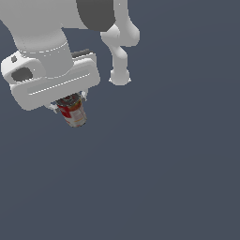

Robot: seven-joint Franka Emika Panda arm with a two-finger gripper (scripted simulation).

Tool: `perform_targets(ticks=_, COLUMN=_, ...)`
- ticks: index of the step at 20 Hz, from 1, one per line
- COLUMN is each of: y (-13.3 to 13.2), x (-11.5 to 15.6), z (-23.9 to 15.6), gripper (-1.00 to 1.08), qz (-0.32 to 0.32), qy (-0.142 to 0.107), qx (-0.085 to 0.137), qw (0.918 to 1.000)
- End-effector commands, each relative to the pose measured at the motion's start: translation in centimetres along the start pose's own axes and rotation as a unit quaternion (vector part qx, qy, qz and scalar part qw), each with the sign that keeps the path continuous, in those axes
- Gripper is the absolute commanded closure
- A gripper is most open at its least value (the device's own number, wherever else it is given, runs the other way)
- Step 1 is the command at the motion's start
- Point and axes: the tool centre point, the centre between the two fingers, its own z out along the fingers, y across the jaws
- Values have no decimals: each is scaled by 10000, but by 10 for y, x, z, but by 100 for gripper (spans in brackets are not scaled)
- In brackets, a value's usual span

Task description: Pick up the object and move it to a goal position.

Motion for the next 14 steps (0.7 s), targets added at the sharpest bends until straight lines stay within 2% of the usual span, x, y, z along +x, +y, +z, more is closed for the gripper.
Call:
perform_targets(ticks=1, y=12, x=-6, z=-19, gripper=108, qz=-6, qy=10, qx=-11, qw=10000)
perform_targets(ticks=7, y=32, x=-15, z=-45, gripper=108, qz=-5, qy=8, qx=-14, qw=10000)
perform_targets(ticks=14, y=43, x=-19, z=-59, gripper=108, qz=-3, qy=7, qx=-16, qw=10000)
